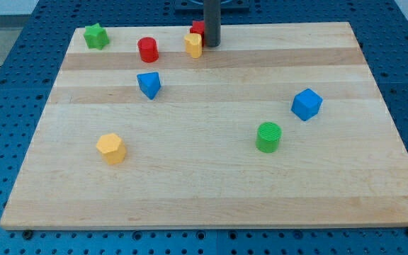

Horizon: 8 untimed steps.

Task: Bring the red circle toward the top center

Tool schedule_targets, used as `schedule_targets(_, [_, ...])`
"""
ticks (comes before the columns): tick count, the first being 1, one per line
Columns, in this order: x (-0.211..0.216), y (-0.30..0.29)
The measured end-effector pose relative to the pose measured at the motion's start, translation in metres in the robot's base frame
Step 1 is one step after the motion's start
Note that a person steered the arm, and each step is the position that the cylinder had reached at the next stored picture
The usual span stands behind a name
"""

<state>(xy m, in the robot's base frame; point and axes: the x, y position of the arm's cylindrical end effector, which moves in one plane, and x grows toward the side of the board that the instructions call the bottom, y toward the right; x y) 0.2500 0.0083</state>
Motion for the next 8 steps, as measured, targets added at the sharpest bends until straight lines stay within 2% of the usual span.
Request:
schedule_targets(2, [0.038, 0.071])
schedule_targets(4, [0.047, 0.065])
schedule_targets(5, [0.057, 0.006])
schedule_targets(6, [0.064, -0.082])
schedule_targets(7, [0.089, -0.160])
schedule_targets(8, [0.070, -0.242])
